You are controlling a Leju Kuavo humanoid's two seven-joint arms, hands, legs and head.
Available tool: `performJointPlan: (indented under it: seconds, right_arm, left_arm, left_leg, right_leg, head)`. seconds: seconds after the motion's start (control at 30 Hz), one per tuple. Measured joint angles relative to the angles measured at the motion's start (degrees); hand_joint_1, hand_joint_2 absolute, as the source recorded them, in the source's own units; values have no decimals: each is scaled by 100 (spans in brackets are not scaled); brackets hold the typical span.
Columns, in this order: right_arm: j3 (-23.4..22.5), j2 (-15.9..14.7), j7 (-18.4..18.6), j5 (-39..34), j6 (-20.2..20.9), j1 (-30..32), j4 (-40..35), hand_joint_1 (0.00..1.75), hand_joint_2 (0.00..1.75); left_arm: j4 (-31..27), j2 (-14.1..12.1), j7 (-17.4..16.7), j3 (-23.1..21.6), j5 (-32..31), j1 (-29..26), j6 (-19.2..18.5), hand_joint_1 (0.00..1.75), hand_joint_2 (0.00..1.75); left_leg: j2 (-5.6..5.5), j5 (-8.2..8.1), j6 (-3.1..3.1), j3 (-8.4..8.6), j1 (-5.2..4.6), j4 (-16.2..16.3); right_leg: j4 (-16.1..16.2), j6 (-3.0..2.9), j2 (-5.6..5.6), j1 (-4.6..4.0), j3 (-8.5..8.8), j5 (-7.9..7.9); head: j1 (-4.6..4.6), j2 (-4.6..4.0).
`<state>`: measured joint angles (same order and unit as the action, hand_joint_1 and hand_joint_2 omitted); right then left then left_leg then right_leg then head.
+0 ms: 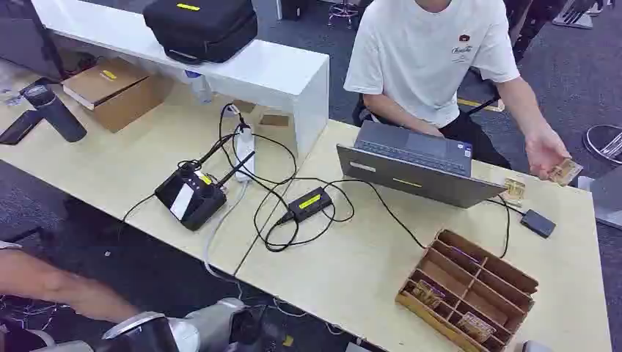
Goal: Pass the card to the sensor for recognition and then transmit it.
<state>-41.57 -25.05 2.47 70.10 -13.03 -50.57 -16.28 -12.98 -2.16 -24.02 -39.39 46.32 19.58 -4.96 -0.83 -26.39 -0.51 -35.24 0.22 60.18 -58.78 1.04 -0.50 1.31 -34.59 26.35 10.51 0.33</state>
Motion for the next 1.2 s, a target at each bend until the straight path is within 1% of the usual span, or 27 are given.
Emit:
performJointPlan:
  seconds: [0.03,0.07,0.1,0.13,0.27,0.33,0.37,0.47,0.5,0.53,0.6,0.63,0.67,0.7,0.73,0.87,0.93,1.1,1.13,1.17,1.2]
  right_arm:
    - [48,-31,-127,63,-46,-158,0,0,175]
    - [109,-52,-302,118,-99,-284,0,0,175]
    - [197,-65,-580,203,-190,-487,2,0,175]
    - [267,-65,-689,251,-234,-628,2,0,175]
    - [518,0,-960,407,-321,-1064,2,0,175]
    - [658,147,-1108,561,-334,-1267,2,0,175]
    - [755,273,-1165,683,-349,-1394,-2,0,175]
    - [1112,701,-1127,957,-363,-1745,-24,0,175]
    - [1223,882,-1215,942,-234,-1822,-28,0,175]
    - [1296,1057,-1303,898,-267,-1810,-55,0,175]
    - [1518,1603,-1694,828,-853,-1613,-173,0,175]
    - [1611,1793,-1702,846,-1015,-1538,-175,0,175]
    - [1685,1935,-1696,874,-1051,-1511,-173,0,175]
    - [1876,2236,-1594,926,-954,-1502,-177,0,175]
    - [2005,2366,-1508,942,-854,-1522,-197,0,175]
    - [2327,2631,-1383,850,-623,-1660,-284,0,175]
    - [2476,2726,-1397,762,-590,-1723,-332,0,175]
    - [2697,2844,-1414,719,-540,-1756,-402,0,175]
    - [2751,2894,-1401,751,-448,-1802,-402,0,175]
    - [2832,2981,-1337,784,-277,-1901,-404,0,175]
    - [2921,3079,-1228,823,-79,-2035,-404,0,175]
  left_arm:
    - [2,-11,0,-13,-22,11,-9,0,175]
    - [2,-18,0,-28,-35,18,-9,0,175]
    - [4,-18,2,-39,-50,21,-9,0,175]
    - [4,-20,2,-41,-64,26,-9,0,175]
    - [4,-2,2,-44,-99,48,0,0,175]
    - [4,26,0,-48,-127,56,31,0,175]
    - [4,46,0,-50,-147,66,85,0,175]
    - [4,118,0,-55,-180,98,238,0,175]
    - [4,150,0,-55,-149,103,345,0,175]
    - [4,197,0,-55,-140,103,409,0,175]
    - [4,282,24,-55,-171,100,529,0,175]
    - [4,313,46,-55,-188,101,551,0,175]
    - [4,332,59,-55,-210,101,557,0,175]
    - [4,371,74,-57,-241,107,577,0,175]
    - [4,391,74,-59,-256,111,599,0,175]
    - [4,441,74,-66,-278,100,603,0,175]
    - [4,450,74,-66,-284,92,603,0,175]
    - [7,463,74,-68,-300,92,603,0,175]
    - [7,465,77,-74,-321,92,599,0,175]
    - [7,470,81,-79,-337,92,599,0,175]
    - [9,483,81,-89,-358,91,605,0,175]
  left_leg:
    - [0,0,0,-1,0,0]
    - [0,1,-1,-1,0,0]
    - [2,1,-2,1,0,0]
    - [3,1,-2,1,1,0]
    - [-4,2,-3,-3,3,0]
    - [3,4,-6,-5,2,-1]
    - [15,5,-8,-3,2,-1]
    - [35,6,-10,4,3,-2]
    - [36,11,-17,6,6,-3]
    - [34,13,-20,9,15,-6]
    - [34,15,-24,10,36,-6]
    - [39,15,-24,9,34,-6]
    - [41,18,-30,7,33,-6]
    - [46,26,-40,0,33,-6]
    - [37,29,-44,-7,35,-6]
    - [-19,45,-60,-34,45,-6]
    - [-19,45,-60,-39,44,-7]
    - [-16,45,-60,-44,42,-7]
    - [-15,45,-60,-45,41,-7]
    - [-12,46,-58,-52,40,-7]
    - [-3,48,-60,-56,37,-7]
  right_leg:
    - [0,0,-1,0,0,0]
    - [-1,0,0,0,0,0]
    - [-1,0,-2,0,-1,0]
    - [-1,-1,-4,-2,0,0]
    - [-3,0,4,-3,2,0]
    - [-8,-11,-3,-2,-1,-8]
    - [-9,-14,-14,-3,-7,-10]
    - [-12,-19,-40,-3,-11,-13]
    - [-13,-19,-40,-5,-12,-13]
    - [-13,-20,-39,-13,-10,-13]
    - [-11,-24,-40,-34,-3,-16]
    - [-12,-34,-43,-34,-8,-22]
    - [-13,-39,-45,-32,-15,-26]
    - [-16,-43,-51,-31,-35,-28]
    - [-16,-44,-43,-33,-38,-29]
    - [-18,-45,11,-40,-46,-28]
    - [-18,-45,13,-40,-47,-28]
    - [-18,-45,12,-39,-48,-29]
    - [-19,-45,12,-38,-51,-29]
    - [-22,-48,10,-37,-58,-32]
    - [-24,-64,2,-35,-71,-42]
  head:
    - [-2,2]
    - [-2,2]
    - [-2,2]
    - [2,2]
    - [-4,0]
    - [0,0]
    - [-4,0]
    - [-2,0]
    - [-2,0]
    - [2,0]
    - [-9,0]
    - [-7,2]
    - [2,0]
    - [0,0]
    - [4,0]
    - [-4,2]
    - [0,2]
    - [-4,2]
    - [-2,0]
    - [-7,2]
    - [-5,0]
